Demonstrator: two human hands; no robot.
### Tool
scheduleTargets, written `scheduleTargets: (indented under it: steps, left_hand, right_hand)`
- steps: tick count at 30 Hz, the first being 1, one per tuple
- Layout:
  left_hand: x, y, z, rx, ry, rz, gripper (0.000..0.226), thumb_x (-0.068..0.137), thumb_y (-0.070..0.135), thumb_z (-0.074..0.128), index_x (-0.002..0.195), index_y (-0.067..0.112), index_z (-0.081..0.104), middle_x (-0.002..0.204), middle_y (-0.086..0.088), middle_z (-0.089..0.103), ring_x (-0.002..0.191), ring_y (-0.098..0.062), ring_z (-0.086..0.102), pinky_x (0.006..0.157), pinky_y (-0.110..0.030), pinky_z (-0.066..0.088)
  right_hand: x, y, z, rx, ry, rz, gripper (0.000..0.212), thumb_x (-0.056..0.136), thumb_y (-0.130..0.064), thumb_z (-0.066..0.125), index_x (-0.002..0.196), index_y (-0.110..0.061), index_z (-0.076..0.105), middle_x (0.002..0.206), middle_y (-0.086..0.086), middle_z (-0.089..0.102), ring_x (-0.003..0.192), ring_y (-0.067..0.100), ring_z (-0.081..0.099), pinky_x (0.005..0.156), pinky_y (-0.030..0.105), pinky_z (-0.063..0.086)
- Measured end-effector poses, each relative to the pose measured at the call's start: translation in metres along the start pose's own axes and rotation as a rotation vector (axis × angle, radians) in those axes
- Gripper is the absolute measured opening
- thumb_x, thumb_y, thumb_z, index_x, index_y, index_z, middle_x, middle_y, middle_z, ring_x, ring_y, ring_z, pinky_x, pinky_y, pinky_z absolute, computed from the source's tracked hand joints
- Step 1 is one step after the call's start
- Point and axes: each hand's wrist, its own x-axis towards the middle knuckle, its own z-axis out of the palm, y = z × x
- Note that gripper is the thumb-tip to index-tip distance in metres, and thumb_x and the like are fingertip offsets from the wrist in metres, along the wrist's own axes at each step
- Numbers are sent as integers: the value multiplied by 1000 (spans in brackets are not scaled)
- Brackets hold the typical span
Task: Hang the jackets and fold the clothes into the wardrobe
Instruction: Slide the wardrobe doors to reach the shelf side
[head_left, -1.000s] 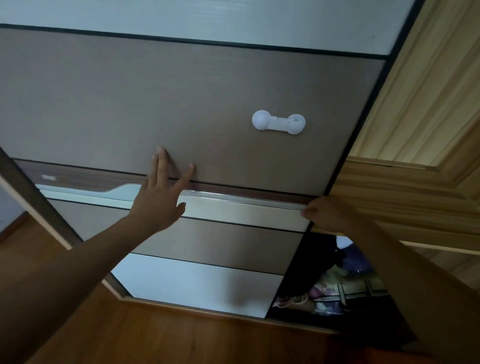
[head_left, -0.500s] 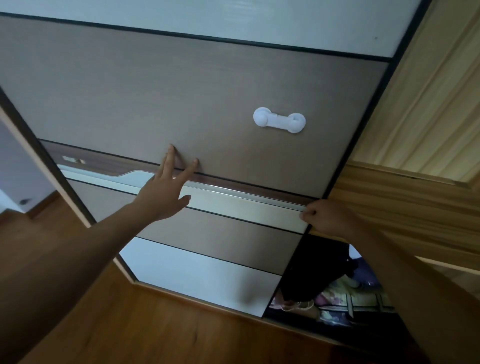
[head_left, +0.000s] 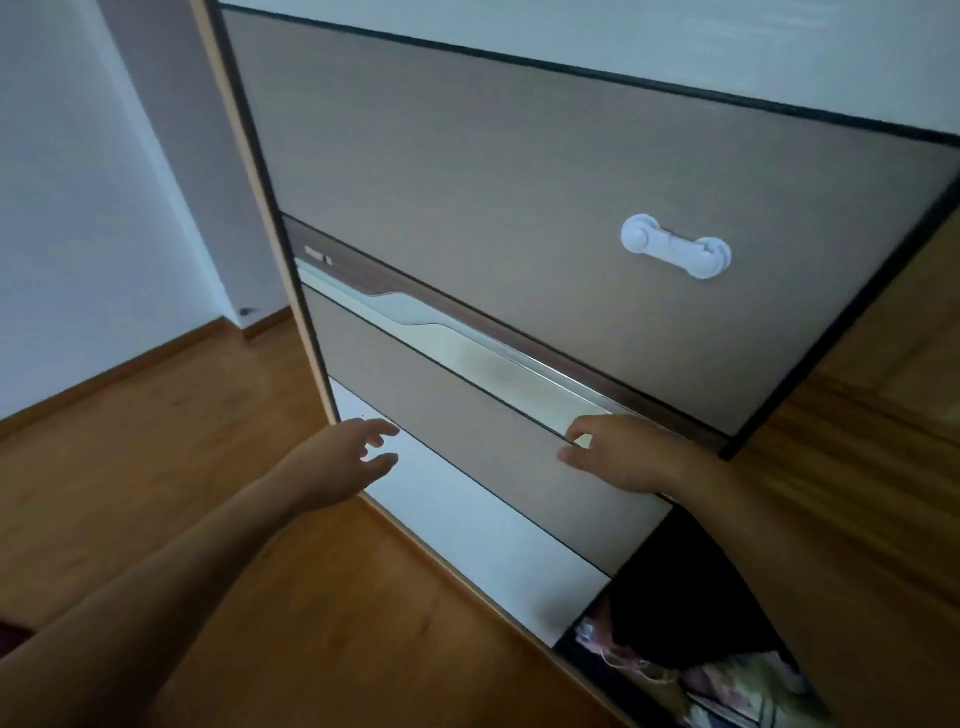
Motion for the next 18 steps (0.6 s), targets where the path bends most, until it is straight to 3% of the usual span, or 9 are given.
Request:
scheduleTargets:
  steps: [3, 10, 15, 18]
  left_hand:
    - [-42, -16, 1, -19, 52, -147, 42, 99, 39, 60, 139, 28, 56, 131, 0, 65, 109, -13, 64, 92, -29, 51]
    - [-156, -72, 10, 1, 112, -481, 50, 98, 47, 57, 145, 31, 49, 132, 5, 62, 112, -13, 61, 94, -29, 48]
    - [-233, -116, 20, -47, 196, -651, 49, 96, 42, 61, 142, 26, 53, 121, 3, 64, 98, -12, 58, 90, -30, 47]
    - [-273, -145, 22, -93, 244, -746, 49, 96, 42, 61, 142, 27, 53, 119, 3, 64, 98, -13, 61, 90, -31, 50]
  right_hand:
    - [16, -38, 9, -37, -45, -132, 51, 97, -60, 54, 136, -28, 56, 121, 0, 67, 111, 20, 61, 93, 31, 47]
    - [33, -146, 50, -180, -150, -441, 59, 99, -61, 49, 146, -25, 48, 128, 2, 65, 112, 22, 61, 96, 37, 50]
    - [28, -235, 83, -282, -241, -645, 54, 102, -56, 47, 145, -24, 48, 139, 5, 61, 120, 25, 61, 94, 34, 49]
    - [30, -296, 104, -327, -271, -736, 55, 101, -57, 48, 145, -25, 48, 142, 5, 59, 124, 25, 60, 99, 39, 51]
